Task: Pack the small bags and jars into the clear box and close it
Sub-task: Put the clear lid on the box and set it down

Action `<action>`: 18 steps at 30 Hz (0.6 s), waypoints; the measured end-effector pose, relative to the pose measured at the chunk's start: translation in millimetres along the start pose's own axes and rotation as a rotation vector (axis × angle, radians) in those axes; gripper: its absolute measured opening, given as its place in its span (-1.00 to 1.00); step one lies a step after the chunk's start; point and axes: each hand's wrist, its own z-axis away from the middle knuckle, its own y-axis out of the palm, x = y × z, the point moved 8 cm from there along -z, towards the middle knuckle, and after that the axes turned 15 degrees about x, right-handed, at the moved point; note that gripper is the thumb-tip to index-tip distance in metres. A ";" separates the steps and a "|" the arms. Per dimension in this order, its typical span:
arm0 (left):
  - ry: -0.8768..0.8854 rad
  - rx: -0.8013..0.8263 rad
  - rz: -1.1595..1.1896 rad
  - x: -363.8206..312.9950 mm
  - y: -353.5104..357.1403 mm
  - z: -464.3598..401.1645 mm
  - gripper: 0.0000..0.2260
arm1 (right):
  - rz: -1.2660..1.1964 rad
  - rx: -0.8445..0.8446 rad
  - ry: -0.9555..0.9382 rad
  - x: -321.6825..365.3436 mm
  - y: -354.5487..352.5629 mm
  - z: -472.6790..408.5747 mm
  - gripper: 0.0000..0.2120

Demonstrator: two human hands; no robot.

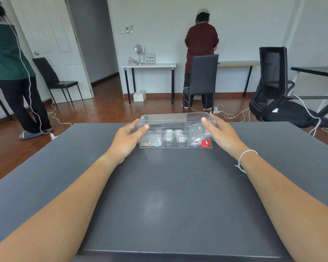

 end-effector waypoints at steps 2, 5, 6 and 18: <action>-0.004 0.006 -0.005 -0.5 -0.3 0.4 -0.50 | 0.002 -0.010 0.008 -0.2 -0.4 0.2 -0.39; 0.002 0.017 -0.005 -2.1 0.6 0.6 -0.53 | -0.012 -0.018 0.008 -2.0 -1.0 -0.4 -0.39; 0.005 0.015 -0.005 -2.6 0.7 0.8 -0.54 | -0.008 -0.018 0.007 -2.6 -1.1 -0.6 -0.39; 0.002 0.014 -0.024 -3.5 0.2 7.0 -0.53 | -0.051 0.006 -0.006 -10.0 0.0 0.0 -0.38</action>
